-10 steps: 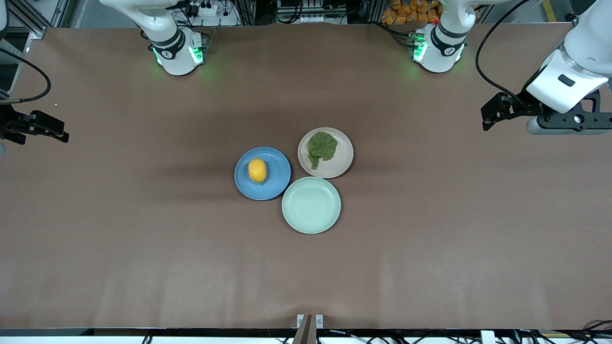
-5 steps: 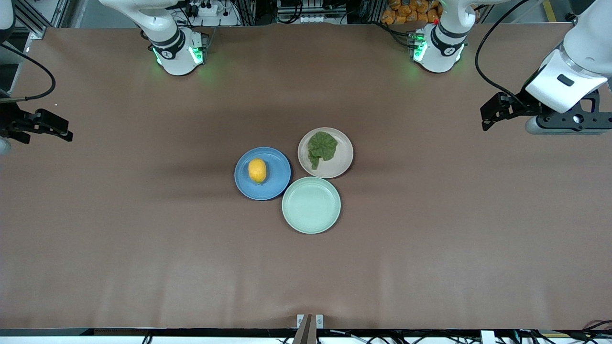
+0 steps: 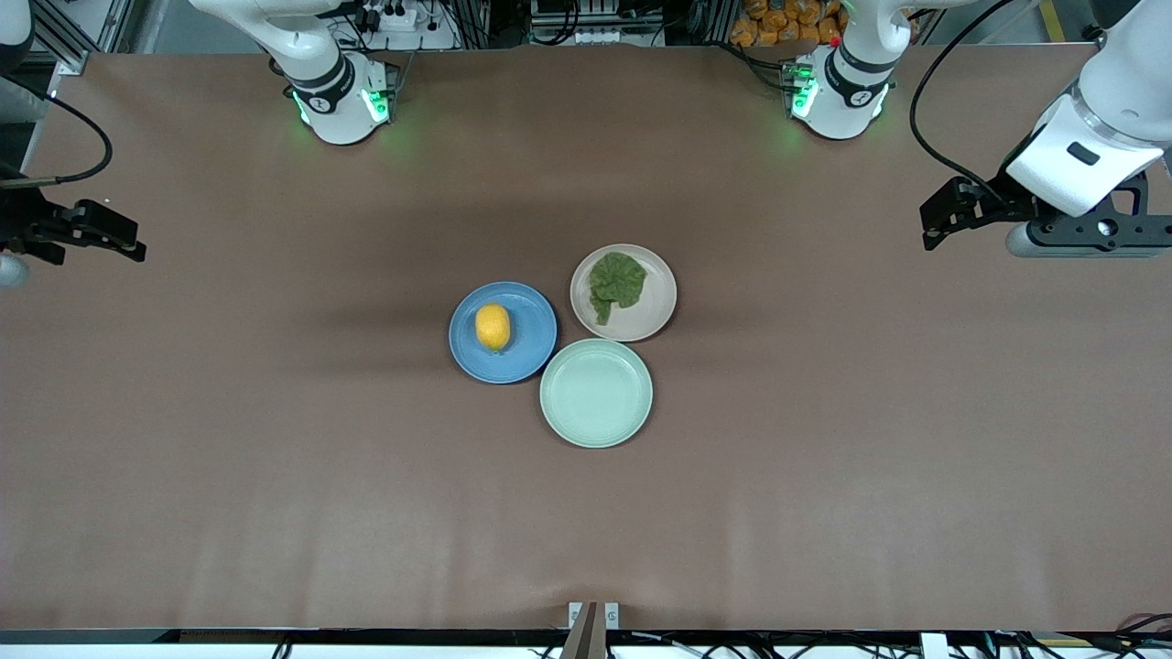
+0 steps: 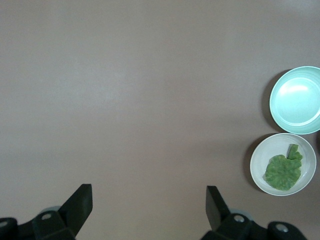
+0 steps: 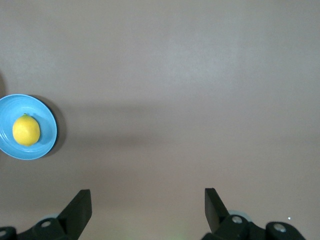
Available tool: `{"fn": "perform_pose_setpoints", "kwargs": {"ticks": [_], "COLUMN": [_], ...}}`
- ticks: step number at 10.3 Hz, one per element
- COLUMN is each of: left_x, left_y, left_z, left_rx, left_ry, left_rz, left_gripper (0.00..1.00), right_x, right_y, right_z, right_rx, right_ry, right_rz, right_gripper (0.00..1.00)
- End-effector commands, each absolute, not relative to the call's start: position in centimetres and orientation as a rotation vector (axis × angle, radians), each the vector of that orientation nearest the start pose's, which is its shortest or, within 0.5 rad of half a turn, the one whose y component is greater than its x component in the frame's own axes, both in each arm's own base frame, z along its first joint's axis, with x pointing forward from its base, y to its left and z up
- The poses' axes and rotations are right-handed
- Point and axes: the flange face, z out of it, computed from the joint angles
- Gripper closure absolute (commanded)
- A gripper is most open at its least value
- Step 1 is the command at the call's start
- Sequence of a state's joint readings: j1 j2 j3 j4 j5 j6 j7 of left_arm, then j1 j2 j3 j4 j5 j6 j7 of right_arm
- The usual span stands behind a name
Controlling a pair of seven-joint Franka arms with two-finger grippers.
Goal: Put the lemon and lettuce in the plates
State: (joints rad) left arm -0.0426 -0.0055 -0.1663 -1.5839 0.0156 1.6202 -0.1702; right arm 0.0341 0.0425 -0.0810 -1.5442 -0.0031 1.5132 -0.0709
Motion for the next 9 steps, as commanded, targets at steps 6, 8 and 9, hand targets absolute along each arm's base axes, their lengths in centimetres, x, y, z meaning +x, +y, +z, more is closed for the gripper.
{"fn": "perform_pose_setpoints", "kwargs": {"ticks": [6, 8, 9], "left_x": [54.90, 54.87, 54.87], "left_y": [-11.23, -11.39, -11.38], "left_z": [62.94, 62.94, 62.94], "left_rx": [-3.114, -3.114, -3.113], "left_ry": [0.070, 0.075, 0.075], "left_rz": [-0.078, -0.078, -0.079], "left_gripper": [0.00, 0.00, 0.00], "right_x": [56.16, 56.16, 56.32], "right_y": [-2.46, -2.46, -2.56], "right_z": [61.71, 61.78, 62.43], "right_rx": [-3.141, -3.141, -3.136], "right_ry": [-0.002, 0.000, 0.007], "right_rz": [0.065, 0.062, 0.041], "right_gripper": [0.00, 0.00, 0.00]}}
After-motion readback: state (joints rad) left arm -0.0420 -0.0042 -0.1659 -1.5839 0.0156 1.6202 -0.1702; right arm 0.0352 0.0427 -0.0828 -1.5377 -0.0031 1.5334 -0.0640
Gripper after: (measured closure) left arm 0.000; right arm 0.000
